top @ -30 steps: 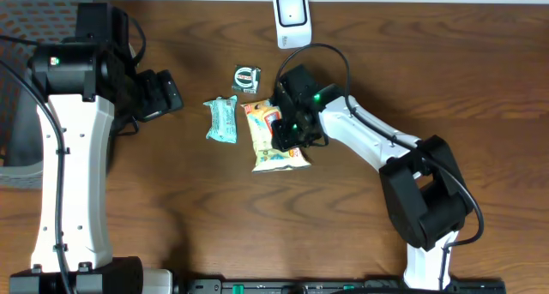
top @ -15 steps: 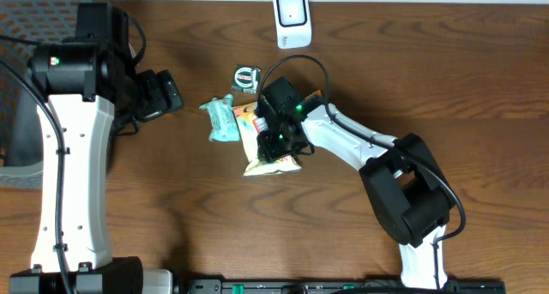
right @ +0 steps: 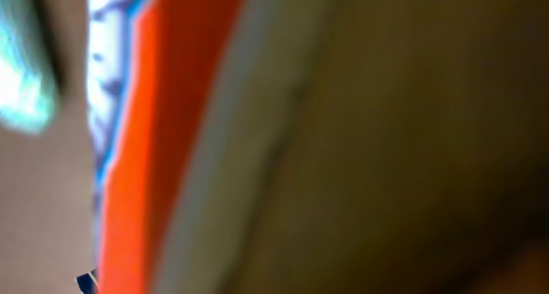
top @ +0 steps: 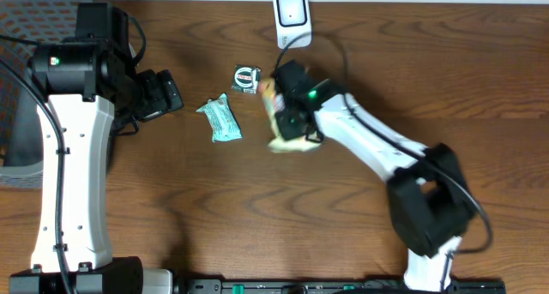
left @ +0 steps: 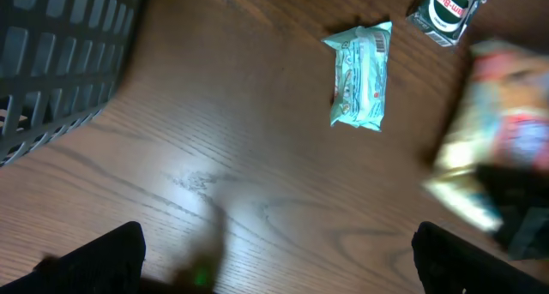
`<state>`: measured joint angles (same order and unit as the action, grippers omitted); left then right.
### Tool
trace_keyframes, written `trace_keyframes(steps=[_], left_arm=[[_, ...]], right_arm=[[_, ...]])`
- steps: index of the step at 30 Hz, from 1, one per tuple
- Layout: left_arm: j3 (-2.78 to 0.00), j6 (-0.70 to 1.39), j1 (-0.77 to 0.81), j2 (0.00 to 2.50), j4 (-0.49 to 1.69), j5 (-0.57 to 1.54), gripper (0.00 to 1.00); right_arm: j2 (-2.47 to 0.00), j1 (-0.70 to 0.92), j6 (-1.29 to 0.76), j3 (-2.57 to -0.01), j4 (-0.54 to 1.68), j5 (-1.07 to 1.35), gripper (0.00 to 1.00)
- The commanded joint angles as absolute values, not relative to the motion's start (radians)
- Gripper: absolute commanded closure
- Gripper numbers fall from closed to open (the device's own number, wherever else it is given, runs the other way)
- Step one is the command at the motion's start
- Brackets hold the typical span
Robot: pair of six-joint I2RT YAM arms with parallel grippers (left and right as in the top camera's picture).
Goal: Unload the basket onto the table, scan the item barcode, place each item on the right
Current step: 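Lift the orange pack with the right gripper toward the scanner, then raise the orange pack in front of the scanner window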
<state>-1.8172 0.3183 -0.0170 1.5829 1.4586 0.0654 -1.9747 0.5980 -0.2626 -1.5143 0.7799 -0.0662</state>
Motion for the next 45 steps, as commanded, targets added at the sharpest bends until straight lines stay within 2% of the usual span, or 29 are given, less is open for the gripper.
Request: trace_keyframes(steps=[1,5,7,19,24,32,38,45], left_arm=[[-1.811,0.331,-0.019,1.585,1.461,0.064,0.02],[-1.811,0.331,-0.019,1.585,1.461,0.064,0.02],[-1.811,0.331,-0.019,1.585,1.461,0.064,0.02],[-1.811,0.331,-0.019,1.585,1.461,0.064,0.03],[-1.811,0.331,-0.019,1.585,1.461,0.064,0.02],[-1.811,0.331,-0.019,1.585,1.461,0.064,0.02],[-1.811,0.331,-0.019,1.585,1.461,0.064,0.02],[-1.811,0.331,-0.019,1.585,1.461,0.064,0.02]], right_arm=[[-1.832,0.59,-0.268,-1.571,0.757,-0.513,0.99],[-1.801,0.584,-0.268,-1.571,0.724,-0.879,0.99],[-1.808,0.569,-0.243,-1.567,0.709,-0.971,0.99],[-2.012,0.409,0.141,-1.542,0.685,-0.979,0.99],[-2.061,0.4,0.147,-1.542,0.735,-0.978,0.99],[-2.074,0.429,0.2,-1.542,0.814,-0.64,0.92],[-2.074,0.458,0.188,-1.542,0.811,-0.441,0.99],[-2.074,0.492,0.07,-1.542,0.804,-0.238,0.99]])
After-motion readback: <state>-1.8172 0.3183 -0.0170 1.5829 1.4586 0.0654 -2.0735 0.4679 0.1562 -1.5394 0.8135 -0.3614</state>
